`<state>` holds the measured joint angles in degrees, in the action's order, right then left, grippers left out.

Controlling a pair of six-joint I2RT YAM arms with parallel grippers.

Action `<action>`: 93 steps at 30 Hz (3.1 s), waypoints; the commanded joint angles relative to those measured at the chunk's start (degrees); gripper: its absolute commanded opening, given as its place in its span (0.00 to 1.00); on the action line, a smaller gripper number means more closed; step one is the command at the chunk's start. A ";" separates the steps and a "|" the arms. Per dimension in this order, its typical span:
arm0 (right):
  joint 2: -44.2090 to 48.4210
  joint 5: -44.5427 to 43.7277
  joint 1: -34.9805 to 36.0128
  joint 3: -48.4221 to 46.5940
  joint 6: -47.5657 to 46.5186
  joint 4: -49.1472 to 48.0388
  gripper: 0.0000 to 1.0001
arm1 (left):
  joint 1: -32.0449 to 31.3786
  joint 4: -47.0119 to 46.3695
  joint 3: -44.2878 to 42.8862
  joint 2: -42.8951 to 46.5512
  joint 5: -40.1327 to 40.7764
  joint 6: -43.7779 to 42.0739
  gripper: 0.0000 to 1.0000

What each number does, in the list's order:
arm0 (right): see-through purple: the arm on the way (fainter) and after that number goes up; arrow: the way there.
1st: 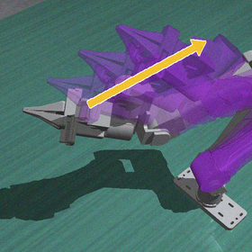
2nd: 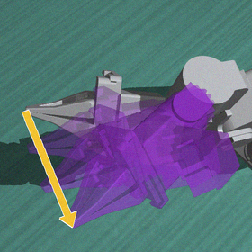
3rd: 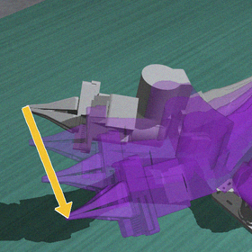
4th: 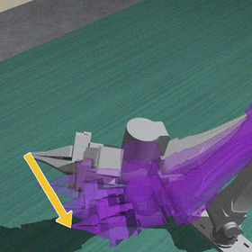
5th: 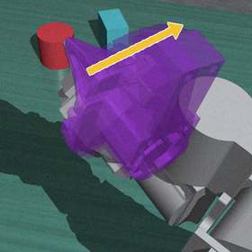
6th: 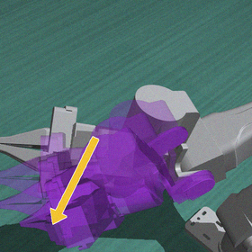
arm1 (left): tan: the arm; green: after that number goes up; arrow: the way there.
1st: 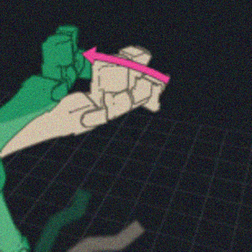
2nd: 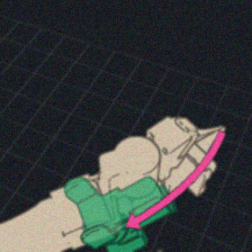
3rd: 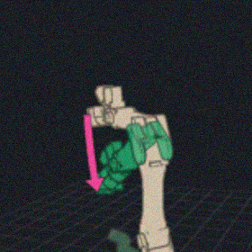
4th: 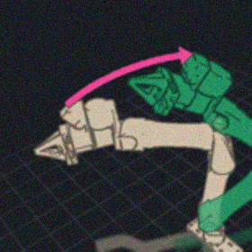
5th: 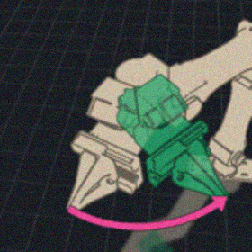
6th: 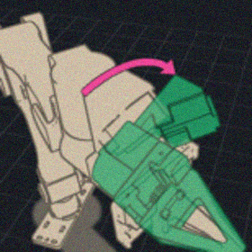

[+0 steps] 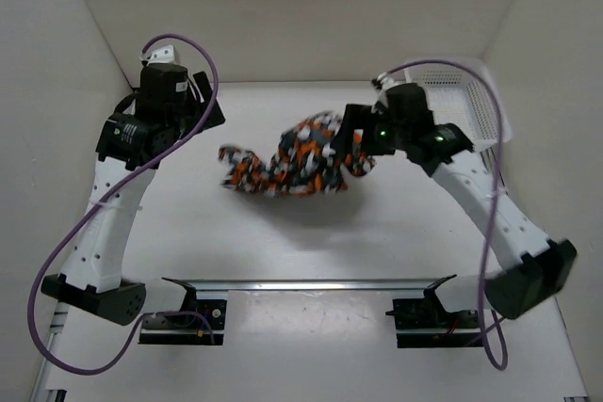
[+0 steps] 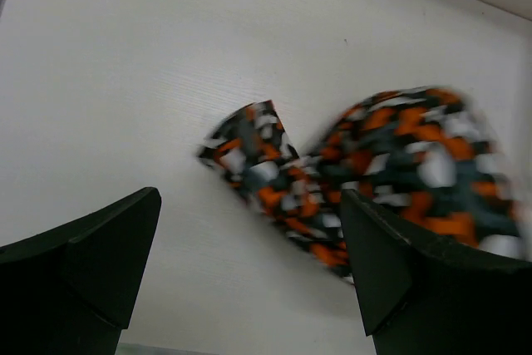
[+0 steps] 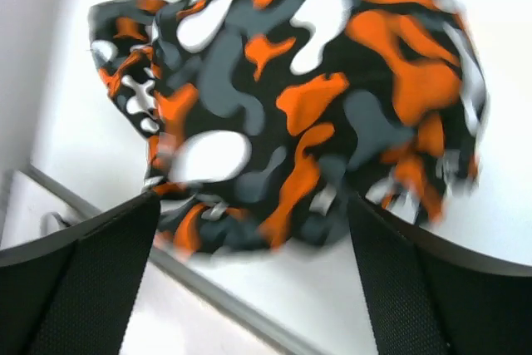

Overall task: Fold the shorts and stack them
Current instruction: Move the shorts to the center of the board, then flatten the shorts out

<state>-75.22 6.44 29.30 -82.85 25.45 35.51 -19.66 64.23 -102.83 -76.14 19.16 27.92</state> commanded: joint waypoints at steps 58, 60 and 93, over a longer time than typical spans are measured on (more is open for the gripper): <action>25.09 -26.63 -1.53 30.08 -11.93 -17.60 0.81 | 0.15 -15.36 31.13 18.02 -25.05 0.55 1.00; 26.61 -30.33 -1.53 36.41 -5.70 -12.59 0.98 | 0.15 -15.36 35.57 18.57 -24.34 1.17 1.00; 21.61 -1.51 -13.29 44.17 39.06 3.01 0.94 | -4.07 -15.88 25.31 -26.51 -26.45 7.40 0.90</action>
<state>-53.69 0.86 18.59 -39.40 62.50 43.81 -23.27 50.46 -78.17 -102.41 -5.80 34.04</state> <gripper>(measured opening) 0.947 0.921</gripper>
